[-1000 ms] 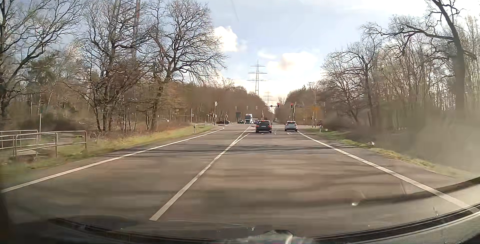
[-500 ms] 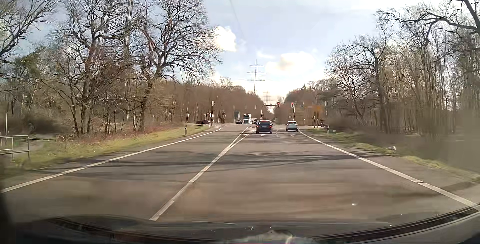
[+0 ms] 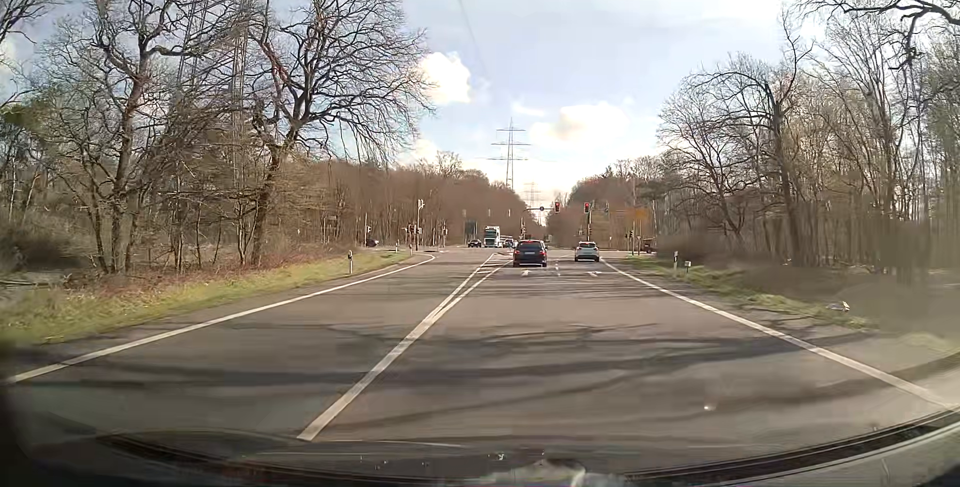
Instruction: Follow the waypoints while adhering to traffic rules and regulations
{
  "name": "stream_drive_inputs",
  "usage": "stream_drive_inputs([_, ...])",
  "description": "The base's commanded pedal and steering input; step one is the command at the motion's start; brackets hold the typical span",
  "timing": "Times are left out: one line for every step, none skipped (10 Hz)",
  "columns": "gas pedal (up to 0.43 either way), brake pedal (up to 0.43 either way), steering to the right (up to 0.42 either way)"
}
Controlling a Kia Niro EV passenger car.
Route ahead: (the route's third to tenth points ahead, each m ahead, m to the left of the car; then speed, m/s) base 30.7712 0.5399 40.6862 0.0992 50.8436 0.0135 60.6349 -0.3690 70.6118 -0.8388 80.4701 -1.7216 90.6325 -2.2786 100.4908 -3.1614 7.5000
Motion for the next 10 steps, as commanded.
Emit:
stream_drive_inputs([0.000, 0.000, 0.005])
stream_drive_inputs([0.000, 0.000, 0.005])
stream_drive_inputs([0.008, 0.000, 0.005])
stream_drive_inputs([0.008, 0.000, 0.006])
stream_drive_inputs([0.008, 0.000, 0.007])
stream_drive_inputs([0.008, 0.000, 0.007])
stream_drive_inputs([0.020, 0.000, 0.007])
stream_drive_inputs([0.020, 0.000, 0.007])
stream_drive_inputs([0.020, 0.000, 0.007])
stream_drive_inputs([0.020, 0.000, 0.007])
